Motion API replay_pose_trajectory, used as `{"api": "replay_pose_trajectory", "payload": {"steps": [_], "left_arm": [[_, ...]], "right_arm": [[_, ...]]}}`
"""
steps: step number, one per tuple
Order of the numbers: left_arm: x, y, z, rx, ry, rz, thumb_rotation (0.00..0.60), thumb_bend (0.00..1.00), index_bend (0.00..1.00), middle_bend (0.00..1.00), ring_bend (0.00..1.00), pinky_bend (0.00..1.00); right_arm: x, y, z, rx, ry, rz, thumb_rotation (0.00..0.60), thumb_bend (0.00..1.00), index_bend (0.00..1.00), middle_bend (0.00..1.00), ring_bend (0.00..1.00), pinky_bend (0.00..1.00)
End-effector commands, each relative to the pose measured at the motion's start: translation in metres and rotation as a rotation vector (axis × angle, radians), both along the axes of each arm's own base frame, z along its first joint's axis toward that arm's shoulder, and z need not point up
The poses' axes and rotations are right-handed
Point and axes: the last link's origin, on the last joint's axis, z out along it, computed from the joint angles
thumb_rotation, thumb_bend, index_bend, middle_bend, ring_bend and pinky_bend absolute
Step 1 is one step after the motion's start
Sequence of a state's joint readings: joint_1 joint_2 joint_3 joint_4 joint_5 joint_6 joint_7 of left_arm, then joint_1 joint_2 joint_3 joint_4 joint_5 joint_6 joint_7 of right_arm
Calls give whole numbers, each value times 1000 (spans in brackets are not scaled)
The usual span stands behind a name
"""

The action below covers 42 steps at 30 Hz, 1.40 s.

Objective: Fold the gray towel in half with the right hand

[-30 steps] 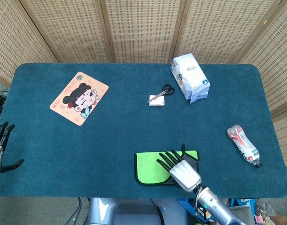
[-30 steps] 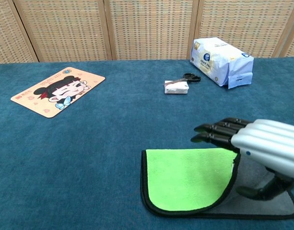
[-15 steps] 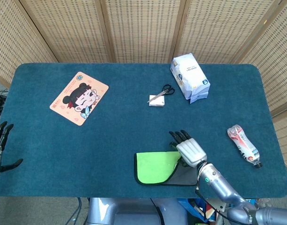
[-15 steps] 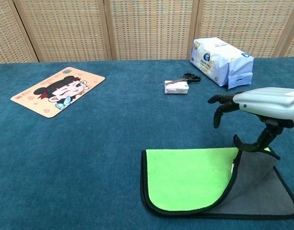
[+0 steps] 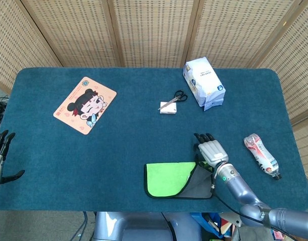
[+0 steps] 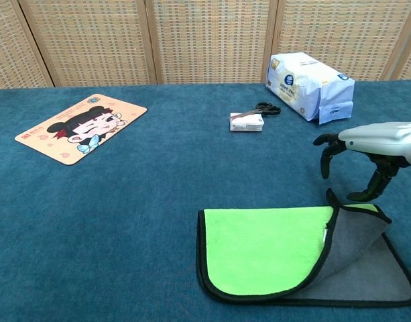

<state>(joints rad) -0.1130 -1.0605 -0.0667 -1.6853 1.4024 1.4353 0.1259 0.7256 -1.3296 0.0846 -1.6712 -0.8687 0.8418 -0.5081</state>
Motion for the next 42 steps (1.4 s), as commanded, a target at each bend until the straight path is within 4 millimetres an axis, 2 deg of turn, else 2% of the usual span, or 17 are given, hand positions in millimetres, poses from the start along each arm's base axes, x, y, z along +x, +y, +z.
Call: {"api": "replay_pose_trajectory", "payload": {"steps": [1,7,21,42], "left_arm": [[0,0,0,-1,1,1,600,111,0,0,0,0],[0,0,-1,-6,4,1,600,111,0,0,0,0],[1,0,-1,-10,5,-1,600,111,0,0,0,0],[1,0,-1,-9,4,4,600,111,0,0,0,0]], "right_arm": [[-2,4,2,15,-3,-16,600,372,354,0,0,0],[-6,15,7,56,-12,-55,600,372,357,0,0,0],[-24,21,2,58,13,-166,600,373,378,0,0,0],[-23,23,-6,98,6,-175,600,372,429,0,0,0]]}}
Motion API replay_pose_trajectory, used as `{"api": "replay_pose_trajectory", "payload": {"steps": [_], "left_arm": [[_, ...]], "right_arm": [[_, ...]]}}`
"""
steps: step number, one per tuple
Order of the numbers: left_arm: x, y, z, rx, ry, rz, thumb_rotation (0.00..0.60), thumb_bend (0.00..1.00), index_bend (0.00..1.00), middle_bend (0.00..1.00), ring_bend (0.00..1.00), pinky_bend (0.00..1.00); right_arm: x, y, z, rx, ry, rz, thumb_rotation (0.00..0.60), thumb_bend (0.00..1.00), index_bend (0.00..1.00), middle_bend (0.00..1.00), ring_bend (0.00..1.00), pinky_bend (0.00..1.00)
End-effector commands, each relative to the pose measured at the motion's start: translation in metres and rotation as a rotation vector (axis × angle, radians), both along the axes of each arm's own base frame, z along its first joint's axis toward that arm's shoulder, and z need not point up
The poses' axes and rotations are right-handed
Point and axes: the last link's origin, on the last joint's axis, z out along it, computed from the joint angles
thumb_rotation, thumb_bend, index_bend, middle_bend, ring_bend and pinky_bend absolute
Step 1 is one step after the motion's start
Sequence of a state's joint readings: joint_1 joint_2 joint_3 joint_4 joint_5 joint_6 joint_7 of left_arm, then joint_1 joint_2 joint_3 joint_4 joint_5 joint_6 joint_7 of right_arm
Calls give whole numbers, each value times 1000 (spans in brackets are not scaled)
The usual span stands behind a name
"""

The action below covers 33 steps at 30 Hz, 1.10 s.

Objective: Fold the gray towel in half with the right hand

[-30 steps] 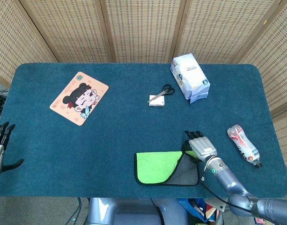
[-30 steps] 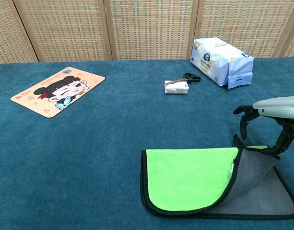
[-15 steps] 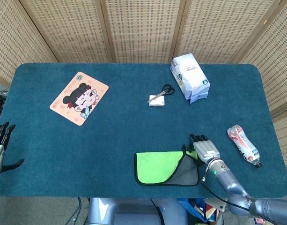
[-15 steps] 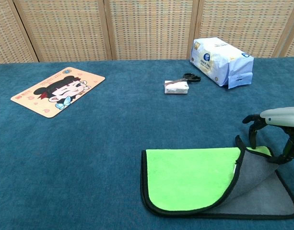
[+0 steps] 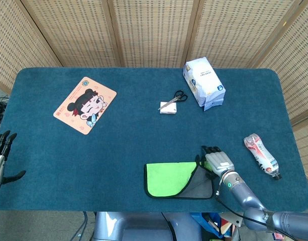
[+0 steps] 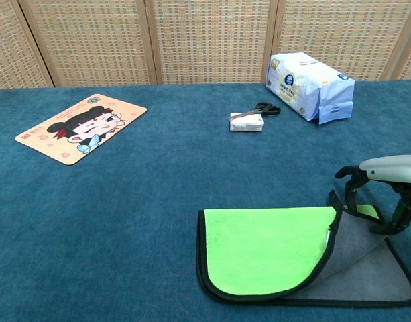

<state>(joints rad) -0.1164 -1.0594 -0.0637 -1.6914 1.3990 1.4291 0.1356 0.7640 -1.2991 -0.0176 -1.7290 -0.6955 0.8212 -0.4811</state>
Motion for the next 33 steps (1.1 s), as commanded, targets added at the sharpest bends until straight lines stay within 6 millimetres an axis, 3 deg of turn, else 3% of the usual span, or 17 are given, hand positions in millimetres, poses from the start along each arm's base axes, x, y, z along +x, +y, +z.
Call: {"api": "replay_pose_trajectory", "payload": {"steps": [1,12,20,33], "left_arm": [[0,0,0,0,0,0,600,111,0,0,0,0],[0,0,0,0,-1,0,600,111,0,0,0,0],[0,1,0,1,1,2,600,111,0,0,0,0],[0,1,-1,-1,4,4,600,111,0,0,0,0]], "right_arm": [[0,0,-1,0,1,-1,600,372,436,0,0,0],[1,-2,-5,-8,7,3,600,373,467,0,0,0],[1,-2,-8,-6,6,3,600,476,501,0,0,0],[0,0,-9,1,4,3,600,524,567,0,0,0]]}}
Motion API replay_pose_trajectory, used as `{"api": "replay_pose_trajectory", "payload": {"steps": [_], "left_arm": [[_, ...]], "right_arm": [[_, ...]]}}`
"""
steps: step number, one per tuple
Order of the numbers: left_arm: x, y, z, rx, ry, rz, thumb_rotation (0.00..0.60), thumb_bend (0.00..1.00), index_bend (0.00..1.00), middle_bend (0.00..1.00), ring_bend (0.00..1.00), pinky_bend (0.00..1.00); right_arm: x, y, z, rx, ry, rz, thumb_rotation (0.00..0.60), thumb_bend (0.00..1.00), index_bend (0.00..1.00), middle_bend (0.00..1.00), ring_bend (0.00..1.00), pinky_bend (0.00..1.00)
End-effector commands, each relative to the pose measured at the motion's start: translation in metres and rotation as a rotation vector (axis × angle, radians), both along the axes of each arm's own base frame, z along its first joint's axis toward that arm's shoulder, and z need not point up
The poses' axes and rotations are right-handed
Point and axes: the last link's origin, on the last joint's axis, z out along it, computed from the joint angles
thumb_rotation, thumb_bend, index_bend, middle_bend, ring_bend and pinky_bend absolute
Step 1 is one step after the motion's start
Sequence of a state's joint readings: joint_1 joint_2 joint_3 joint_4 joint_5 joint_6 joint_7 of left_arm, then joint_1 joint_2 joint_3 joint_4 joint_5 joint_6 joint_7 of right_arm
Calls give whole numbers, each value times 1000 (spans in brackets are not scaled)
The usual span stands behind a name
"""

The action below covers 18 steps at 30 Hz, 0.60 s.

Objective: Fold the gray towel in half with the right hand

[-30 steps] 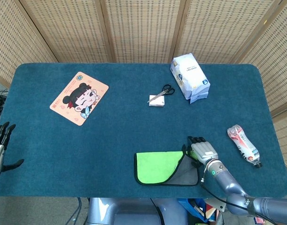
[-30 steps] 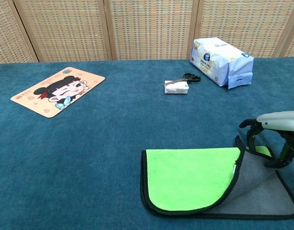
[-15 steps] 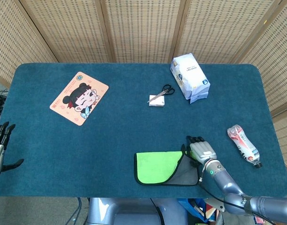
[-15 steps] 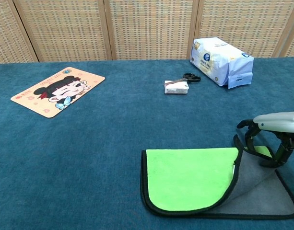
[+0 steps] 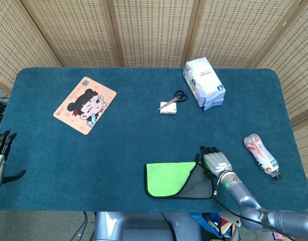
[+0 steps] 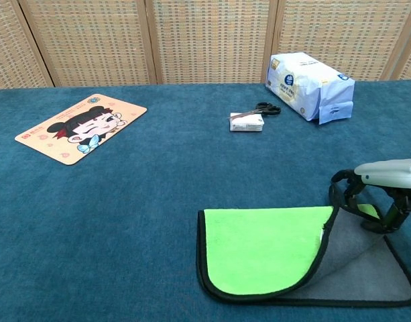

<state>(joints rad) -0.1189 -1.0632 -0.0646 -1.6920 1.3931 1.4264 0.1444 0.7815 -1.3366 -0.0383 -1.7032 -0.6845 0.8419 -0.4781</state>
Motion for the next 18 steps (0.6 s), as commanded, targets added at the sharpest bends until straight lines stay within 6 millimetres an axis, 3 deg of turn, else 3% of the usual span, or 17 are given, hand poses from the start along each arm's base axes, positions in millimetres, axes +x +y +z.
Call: {"api": "replay_pose_trajectory", "payload": {"steps": [1,18], "left_arm": [[0,0,0,-1,0,0,600,111,0,0,0,0],[1,-1,0,-3,-3,-4,600,111,0,0,0,0]], "right_arm": [[0,1,0,1,-2,2,600,525,571,0,0,0],[-9,14,8,24,-50,33,600,534,595,0,0,0]]}}
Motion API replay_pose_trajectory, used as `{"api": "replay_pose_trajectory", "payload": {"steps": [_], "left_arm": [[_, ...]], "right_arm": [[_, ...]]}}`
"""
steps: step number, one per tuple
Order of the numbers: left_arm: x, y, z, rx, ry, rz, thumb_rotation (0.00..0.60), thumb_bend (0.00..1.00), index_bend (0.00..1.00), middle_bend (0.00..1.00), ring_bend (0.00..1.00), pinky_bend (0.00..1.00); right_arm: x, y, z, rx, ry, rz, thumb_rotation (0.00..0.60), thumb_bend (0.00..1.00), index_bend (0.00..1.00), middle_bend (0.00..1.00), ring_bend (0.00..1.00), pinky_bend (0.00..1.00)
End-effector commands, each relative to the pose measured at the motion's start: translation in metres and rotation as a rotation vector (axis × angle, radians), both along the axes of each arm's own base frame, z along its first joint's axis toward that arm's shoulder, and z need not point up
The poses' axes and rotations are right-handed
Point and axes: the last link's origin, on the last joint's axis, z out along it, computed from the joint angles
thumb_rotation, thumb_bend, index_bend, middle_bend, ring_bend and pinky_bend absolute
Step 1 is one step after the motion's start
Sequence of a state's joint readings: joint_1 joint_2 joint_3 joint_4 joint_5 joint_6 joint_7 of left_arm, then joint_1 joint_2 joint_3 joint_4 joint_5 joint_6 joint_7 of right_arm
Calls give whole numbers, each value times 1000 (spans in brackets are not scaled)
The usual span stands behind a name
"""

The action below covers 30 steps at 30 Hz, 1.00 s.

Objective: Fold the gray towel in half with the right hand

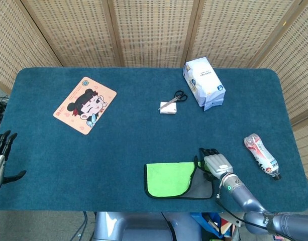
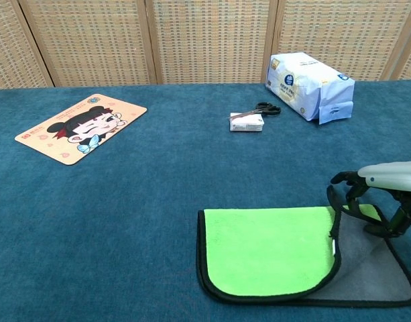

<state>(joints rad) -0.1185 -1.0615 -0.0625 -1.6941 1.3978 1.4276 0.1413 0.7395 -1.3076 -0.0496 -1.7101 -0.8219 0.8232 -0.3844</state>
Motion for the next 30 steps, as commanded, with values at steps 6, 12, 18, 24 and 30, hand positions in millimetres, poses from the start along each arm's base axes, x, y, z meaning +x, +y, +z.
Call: {"api": "replay_pose_trajectory", "payload": {"steps": [6,12,18,24,30], "left_arm": [[1,0,-1,-2,3,-1,600,111,0,0,0,0],[1,-1,-2,-3,6,-2,600,111,0,0,0,0],[2,-2,-3,-4,9,-5,600,111,0,0,0,0],[2,-3,-3,-2,12,-7,600,111,0,0,0,0],[3,-4,-4,-3,14,-9,600,111,0,0,0,0]], "right_arm": [[-15,16,10,24,-9,46,600,534,595,0,0,0],[-23,24,16,25,-25,77,600,534,595,0,0,0],[-30,32,20,27,-32,112,600,534,595,0,0,0],[-38,42,26,36,2,163,600,534,193,0,0,0],[-45,53,40,34,30,207,600,359,0,0,0,0]]}}
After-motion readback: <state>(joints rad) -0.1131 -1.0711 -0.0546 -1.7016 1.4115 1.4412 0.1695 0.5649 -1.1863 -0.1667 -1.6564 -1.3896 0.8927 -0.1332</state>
